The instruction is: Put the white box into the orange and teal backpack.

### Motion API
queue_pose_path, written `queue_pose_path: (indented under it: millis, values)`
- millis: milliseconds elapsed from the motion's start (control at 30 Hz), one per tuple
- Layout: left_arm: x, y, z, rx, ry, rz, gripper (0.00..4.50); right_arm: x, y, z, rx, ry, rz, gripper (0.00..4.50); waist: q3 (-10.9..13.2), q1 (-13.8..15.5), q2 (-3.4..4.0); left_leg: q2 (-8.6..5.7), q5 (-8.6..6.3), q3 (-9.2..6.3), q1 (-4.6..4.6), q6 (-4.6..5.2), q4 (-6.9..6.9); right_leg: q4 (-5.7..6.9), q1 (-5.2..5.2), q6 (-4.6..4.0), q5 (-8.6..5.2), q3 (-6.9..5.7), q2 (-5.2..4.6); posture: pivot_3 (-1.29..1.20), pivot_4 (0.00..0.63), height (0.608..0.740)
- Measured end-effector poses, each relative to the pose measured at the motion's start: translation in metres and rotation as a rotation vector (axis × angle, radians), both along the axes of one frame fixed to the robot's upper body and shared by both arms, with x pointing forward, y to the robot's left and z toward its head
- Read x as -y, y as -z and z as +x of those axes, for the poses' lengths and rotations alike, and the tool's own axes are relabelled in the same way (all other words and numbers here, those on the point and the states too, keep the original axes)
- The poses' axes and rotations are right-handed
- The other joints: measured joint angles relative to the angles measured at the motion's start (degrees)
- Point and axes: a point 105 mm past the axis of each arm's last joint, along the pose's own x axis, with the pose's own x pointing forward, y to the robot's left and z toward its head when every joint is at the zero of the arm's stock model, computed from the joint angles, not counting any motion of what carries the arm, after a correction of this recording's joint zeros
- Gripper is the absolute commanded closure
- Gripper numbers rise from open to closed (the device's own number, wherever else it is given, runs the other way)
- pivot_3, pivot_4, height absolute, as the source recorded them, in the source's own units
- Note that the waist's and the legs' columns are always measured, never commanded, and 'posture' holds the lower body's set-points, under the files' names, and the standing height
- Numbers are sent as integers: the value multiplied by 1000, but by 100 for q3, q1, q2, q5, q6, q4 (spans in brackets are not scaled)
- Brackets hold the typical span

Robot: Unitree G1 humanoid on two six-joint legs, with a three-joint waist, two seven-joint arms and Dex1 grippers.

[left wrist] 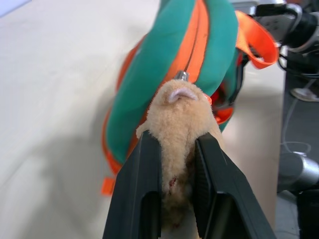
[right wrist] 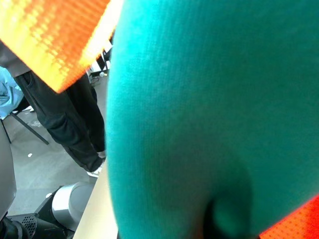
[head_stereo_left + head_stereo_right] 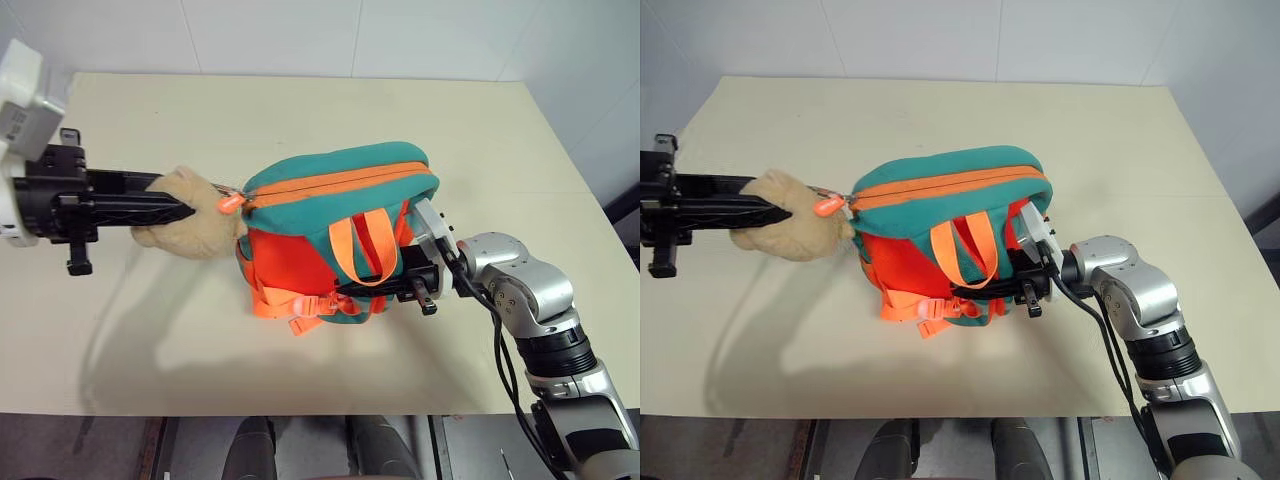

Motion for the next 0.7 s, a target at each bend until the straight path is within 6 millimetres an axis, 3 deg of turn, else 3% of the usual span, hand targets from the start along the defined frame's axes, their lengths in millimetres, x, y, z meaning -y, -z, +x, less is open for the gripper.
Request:
queue_pose_path:
  millis: [700]
  values:
    - [-39, 42, 13, -119, -52, 121, 4078, -1, -1, 3, 2, -3, -9, 4500, 1, -32, 3, 2, 0, 7, 0, 0, -14, 6, -17, -8, -4, 1, 0, 0, 150, 740]
